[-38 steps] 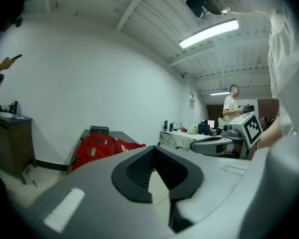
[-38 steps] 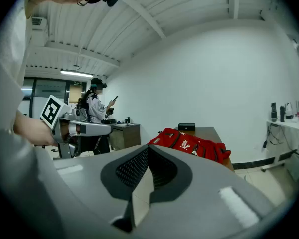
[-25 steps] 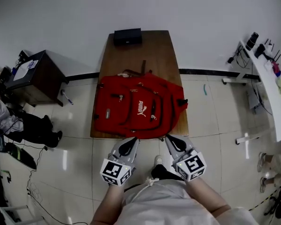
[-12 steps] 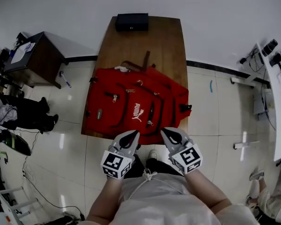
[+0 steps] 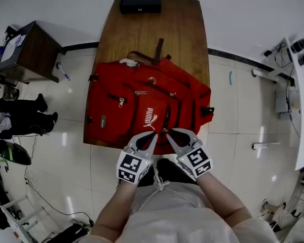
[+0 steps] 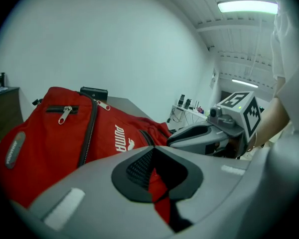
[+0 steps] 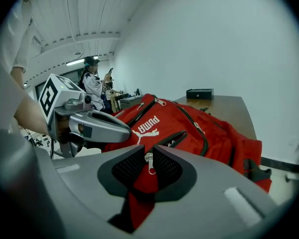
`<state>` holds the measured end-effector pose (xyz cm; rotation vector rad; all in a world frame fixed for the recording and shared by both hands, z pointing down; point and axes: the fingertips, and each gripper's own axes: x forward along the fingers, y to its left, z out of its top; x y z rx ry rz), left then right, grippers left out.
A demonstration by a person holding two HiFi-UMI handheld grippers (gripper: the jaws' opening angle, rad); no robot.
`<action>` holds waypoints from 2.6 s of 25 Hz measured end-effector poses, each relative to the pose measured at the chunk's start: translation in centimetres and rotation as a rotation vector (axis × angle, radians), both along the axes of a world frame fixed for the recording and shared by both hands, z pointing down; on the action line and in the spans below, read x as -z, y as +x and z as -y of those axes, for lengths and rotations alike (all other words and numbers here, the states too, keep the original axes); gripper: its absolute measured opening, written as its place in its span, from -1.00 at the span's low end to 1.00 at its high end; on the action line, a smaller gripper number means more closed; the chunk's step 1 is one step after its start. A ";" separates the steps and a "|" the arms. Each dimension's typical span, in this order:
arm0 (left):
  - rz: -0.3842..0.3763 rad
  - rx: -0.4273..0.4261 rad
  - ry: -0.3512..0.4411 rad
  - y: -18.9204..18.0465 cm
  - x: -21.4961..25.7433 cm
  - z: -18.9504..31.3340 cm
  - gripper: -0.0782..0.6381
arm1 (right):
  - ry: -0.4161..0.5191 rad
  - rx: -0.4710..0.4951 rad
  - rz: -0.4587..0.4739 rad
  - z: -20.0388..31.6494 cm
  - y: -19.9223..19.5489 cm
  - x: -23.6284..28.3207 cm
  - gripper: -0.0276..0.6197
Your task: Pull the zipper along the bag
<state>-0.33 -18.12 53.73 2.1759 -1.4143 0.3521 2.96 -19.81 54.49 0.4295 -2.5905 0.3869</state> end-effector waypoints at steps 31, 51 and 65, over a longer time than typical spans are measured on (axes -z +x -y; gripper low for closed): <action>0.109 -0.085 -0.310 1.4 -5.4 1.1 -0.76 | 0.071 0.243 -0.284 1.9 -0.1 -4.1 -0.89; 0.090 -0.097 -0.305 1.4 -5.3 1.1 -0.76 | 0.000 0.143 -0.276 10.2 -1.3 -3.7 -0.88; 0.082 -0.119 -0.325 1.7 -5.5 0.7 -0.76 | -0.132 0.089 -0.207 10.6 -1.8 -5.7 -0.79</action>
